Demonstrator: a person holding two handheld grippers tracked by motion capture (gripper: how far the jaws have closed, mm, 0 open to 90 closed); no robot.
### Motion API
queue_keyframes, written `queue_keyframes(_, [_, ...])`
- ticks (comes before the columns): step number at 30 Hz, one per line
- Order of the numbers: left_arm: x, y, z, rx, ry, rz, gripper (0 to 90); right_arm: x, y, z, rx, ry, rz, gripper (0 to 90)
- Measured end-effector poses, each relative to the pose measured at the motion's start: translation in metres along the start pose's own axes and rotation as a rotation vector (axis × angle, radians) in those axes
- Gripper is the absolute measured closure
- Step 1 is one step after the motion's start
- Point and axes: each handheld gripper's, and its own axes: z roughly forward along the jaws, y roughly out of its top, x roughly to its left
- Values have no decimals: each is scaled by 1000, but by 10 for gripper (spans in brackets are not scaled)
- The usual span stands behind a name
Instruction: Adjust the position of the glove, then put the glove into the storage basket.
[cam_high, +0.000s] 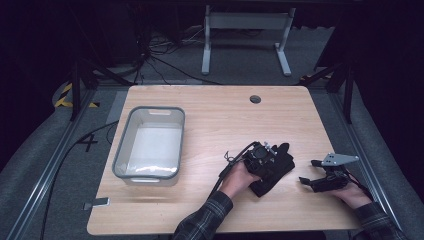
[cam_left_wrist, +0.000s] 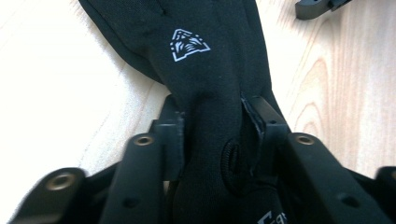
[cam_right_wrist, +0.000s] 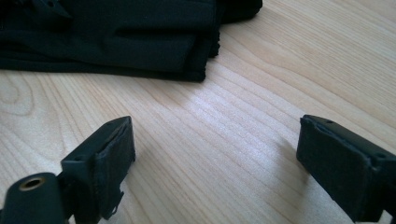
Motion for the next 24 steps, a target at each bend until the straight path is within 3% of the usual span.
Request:
queue_keyframes(5, [4,-1,-12,-7,5,-17,674,0,0,0,0,0,0,119])
queue_keyframes(12, [10,-5,-52,-73,33,-51,675,0,0,0,0,0,1,120])
queue_keyframes(16, [14,-11,-77,-112,63,-76,675,0,0,0,0,0,0,119])
queue_keyframes(24, [21,-25,-119,-133,131,-122,675,0,0,0,0,0,0,119])
